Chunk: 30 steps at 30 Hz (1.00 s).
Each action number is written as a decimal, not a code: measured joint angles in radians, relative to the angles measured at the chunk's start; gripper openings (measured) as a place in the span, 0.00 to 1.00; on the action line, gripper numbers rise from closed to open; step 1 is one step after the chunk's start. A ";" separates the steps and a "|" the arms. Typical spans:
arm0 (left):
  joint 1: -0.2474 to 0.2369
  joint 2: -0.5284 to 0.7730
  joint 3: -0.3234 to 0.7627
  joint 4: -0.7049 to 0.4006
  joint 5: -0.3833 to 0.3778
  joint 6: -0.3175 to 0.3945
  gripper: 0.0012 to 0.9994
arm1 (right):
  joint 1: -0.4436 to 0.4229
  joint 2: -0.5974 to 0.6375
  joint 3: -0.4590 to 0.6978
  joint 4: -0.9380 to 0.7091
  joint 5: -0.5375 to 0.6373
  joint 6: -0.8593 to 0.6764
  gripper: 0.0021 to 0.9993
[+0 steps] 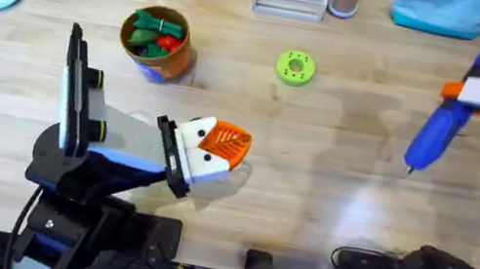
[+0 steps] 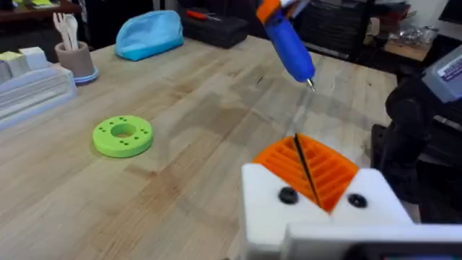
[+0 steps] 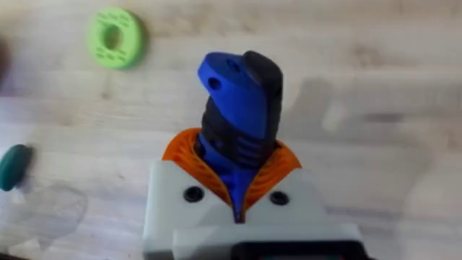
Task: Pick up the gripper from the table and insert it into the empty holder that is missing its gripper. Then pick up a screw, insert it into the mounting hole, and use the screwdriver to tighten it. Finally, clean up the table by picking up the vegetable and placing it into the bucket.
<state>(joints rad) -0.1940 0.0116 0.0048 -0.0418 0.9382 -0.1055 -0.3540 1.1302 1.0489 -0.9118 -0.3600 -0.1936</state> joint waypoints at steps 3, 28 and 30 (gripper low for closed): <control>0.000 0.000 0.000 0.000 0.000 0.000 0.01 | 0.059 -0.103 0.000 0.071 -0.027 0.019 0.02; 0.000 0.000 0.000 0.000 0.000 0.000 0.01 | 0.947 -0.327 -0.354 1.112 -0.024 0.430 0.02; 0.000 0.000 0.000 0.000 -0.001 0.000 0.01 | 1.008 -0.281 -0.354 1.221 -0.019 0.434 0.02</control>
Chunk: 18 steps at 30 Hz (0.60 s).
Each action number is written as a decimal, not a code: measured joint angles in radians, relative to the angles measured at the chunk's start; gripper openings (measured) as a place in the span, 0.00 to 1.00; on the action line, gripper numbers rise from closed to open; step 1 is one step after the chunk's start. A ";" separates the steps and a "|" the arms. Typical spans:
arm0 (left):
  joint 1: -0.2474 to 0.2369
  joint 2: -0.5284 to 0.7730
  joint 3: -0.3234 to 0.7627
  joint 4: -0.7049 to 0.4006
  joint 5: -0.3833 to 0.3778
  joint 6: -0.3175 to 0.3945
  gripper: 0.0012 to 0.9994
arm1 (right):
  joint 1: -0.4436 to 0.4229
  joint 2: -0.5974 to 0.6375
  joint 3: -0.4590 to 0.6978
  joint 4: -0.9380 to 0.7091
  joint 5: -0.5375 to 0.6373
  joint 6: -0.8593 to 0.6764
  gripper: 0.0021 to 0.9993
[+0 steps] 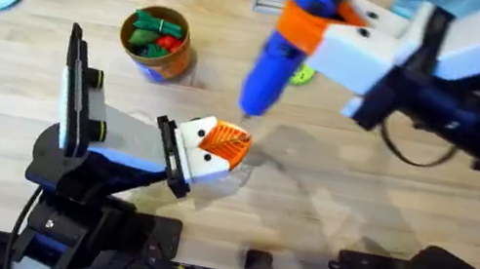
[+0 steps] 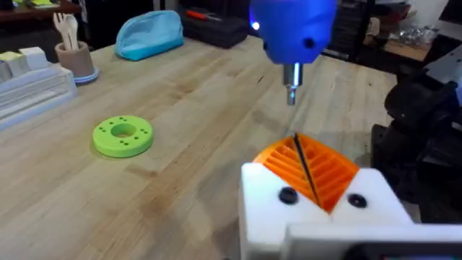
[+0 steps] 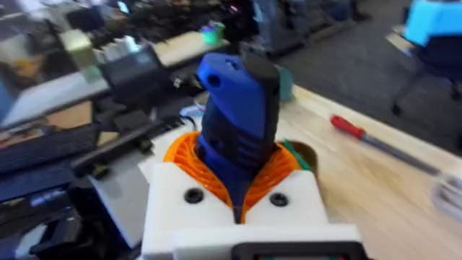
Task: Pick up the gripper from the table and insert it into the empty holder that is missing its gripper. Then pick up a screw, insert it into the mounting hole, and use the screwdriver to tighten it. Finally, clean up the table by picking up the vegetable and placing it into the bucket.
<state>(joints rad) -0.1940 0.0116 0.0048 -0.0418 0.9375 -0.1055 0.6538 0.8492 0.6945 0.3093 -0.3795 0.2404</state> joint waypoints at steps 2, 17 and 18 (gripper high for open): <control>0.000 0.000 0.000 0.000 0.000 0.000 0.01 | 0.047 0.042 0.000 0.091 0.001 0.000 0.02; 0.000 0.000 0.000 0.000 0.000 0.000 0.01 | 0.158 0.235 -0.001 0.322 -0.016 0.003 0.02; 0.000 0.000 0.000 0.000 0.000 0.000 0.01 | 0.158 0.235 -0.001 0.323 -0.023 0.003 0.02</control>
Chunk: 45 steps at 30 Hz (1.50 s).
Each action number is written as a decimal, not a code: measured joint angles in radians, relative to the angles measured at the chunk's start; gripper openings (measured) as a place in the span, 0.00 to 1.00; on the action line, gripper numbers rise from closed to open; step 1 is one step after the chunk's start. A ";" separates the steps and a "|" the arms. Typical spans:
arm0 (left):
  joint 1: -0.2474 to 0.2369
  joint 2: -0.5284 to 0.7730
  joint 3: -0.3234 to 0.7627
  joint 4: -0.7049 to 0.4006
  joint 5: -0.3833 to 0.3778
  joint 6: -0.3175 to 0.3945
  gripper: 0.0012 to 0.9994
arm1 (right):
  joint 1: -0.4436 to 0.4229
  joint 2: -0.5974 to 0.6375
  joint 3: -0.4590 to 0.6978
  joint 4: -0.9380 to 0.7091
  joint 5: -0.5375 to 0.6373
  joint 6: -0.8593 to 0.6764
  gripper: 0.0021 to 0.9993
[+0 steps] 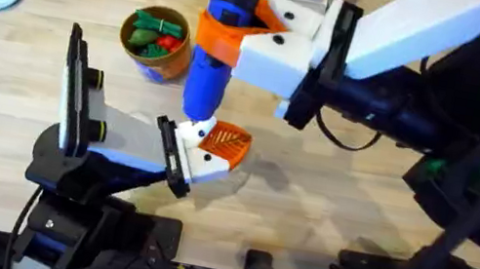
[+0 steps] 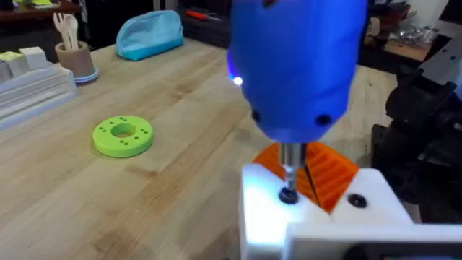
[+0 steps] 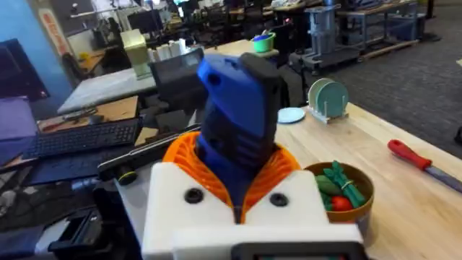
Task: Pick up the gripper from the table and insert it into the empty holder that is missing its gripper. Then pick up a screw, insert it into the mounting hole, and use the screwdriver to tighten it. Finally, clean up the table by picking up the vegetable and placing it into the bucket.
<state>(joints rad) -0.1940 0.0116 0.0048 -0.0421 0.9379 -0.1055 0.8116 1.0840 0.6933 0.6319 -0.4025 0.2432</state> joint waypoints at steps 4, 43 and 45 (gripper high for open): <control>0.000 0.000 0.000 0.000 0.000 0.000 0.01 | 0.000 0.000 0.000 0.000 -0.019 -0.001 0.02; 0.000 0.000 0.000 -0.005 0.000 0.000 0.01 | -0.029 0.000 0.000 -0.052 -0.129 -0.072 0.02; 0.000 0.000 0.000 -0.007 0.000 0.000 0.01 | -0.029 0.000 0.000 -0.056 -0.129 -0.072 0.02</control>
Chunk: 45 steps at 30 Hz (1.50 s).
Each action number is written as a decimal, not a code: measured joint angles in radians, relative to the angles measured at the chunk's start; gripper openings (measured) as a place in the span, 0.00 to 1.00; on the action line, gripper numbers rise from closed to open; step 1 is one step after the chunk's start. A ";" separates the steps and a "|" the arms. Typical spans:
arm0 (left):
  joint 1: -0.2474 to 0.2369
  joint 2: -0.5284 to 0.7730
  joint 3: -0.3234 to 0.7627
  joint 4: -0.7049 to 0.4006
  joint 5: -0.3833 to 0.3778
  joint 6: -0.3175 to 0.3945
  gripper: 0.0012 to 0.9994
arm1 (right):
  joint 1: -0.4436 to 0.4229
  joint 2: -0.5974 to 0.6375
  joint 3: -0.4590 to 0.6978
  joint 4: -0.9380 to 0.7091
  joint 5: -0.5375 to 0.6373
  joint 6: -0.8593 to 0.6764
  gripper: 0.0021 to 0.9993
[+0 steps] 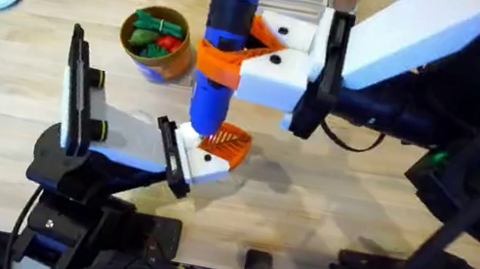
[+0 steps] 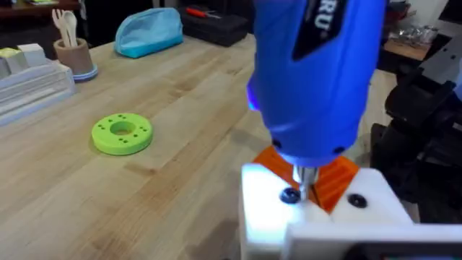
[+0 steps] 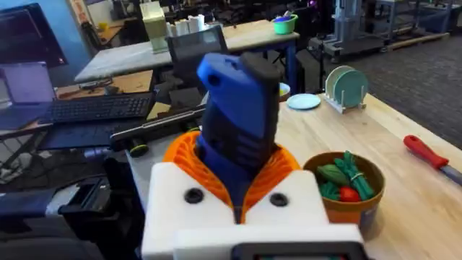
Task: Pick up the gripper from the table and insert it into the empty holder that is missing its gripper. Then pick up a screw, insert it into the mounting hole, and use the screwdriver to tighten it. Finally, clean up the table by picking up the vegetable and placing it into the bucket.
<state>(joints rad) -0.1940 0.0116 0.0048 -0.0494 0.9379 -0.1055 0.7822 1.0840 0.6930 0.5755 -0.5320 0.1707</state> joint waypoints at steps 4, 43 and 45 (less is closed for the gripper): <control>0.000 0.000 0.000 0.000 0.000 0.000 0.01 | 0.000 0.000 0.000 0.000 0.000 -0.004 0.02; 0.000 0.000 0.000 -0.015 0.000 0.000 0.01 | -0.006 0.011 0.000 -0.005 0.019 -0.014 0.02; 0.000 0.000 0.000 -0.015 0.000 0.000 0.01 | -0.006 0.011 0.000 -0.005 0.019 -0.014 0.02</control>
<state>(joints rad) -0.1940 0.0119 0.0048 -0.0643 0.9379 -0.1059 0.7757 1.0951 0.6930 0.5702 -0.5133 0.1563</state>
